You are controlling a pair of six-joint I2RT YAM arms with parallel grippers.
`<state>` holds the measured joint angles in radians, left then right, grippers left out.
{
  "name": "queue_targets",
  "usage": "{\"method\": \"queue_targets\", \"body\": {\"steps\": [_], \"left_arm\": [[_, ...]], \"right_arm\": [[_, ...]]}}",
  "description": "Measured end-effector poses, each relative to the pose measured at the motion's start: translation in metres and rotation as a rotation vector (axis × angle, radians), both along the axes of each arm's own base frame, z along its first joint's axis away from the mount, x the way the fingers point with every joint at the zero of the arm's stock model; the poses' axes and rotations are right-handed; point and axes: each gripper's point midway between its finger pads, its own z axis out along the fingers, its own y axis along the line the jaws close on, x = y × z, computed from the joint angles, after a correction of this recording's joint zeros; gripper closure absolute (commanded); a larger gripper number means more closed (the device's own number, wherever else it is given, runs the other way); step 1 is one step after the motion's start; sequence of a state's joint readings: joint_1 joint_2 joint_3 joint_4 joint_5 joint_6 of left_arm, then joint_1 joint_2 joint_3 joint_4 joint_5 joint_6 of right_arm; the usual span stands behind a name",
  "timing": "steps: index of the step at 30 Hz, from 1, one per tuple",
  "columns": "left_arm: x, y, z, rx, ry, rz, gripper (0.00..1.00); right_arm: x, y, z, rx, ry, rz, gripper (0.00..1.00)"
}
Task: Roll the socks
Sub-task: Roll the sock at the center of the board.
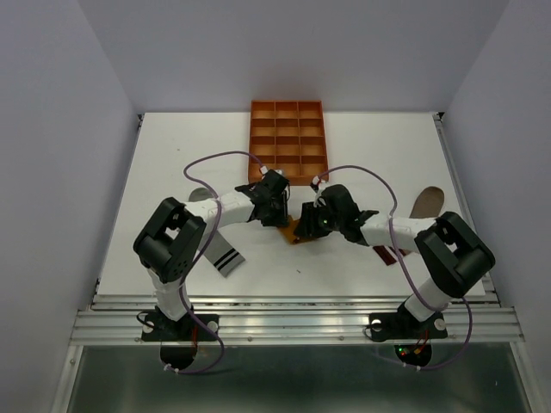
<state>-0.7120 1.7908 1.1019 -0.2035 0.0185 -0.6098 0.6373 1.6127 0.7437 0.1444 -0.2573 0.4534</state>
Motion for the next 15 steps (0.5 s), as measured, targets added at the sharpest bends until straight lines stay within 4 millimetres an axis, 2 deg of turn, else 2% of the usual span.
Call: {"method": "queue_targets", "body": {"steps": [5,8,15], "left_arm": [[0.000,-0.001,0.000,0.014,-0.004,-0.002,0.60],[0.000,-0.001,0.000,0.019,-0.007,-0.003,0.60],[0.000,-0.002,0.000,0.022,-0.007,-0.003,0.60]], "right_arm": [[-0.002,-0.002,0.018,-0.043,-0.108,0.034,0.51],[-0.006,0.005,0.027,-0.057,-0.173,0.072,0.48],[-0.019,0.021,0.029,-0.107,-0.274,0.158,0.48]]}}
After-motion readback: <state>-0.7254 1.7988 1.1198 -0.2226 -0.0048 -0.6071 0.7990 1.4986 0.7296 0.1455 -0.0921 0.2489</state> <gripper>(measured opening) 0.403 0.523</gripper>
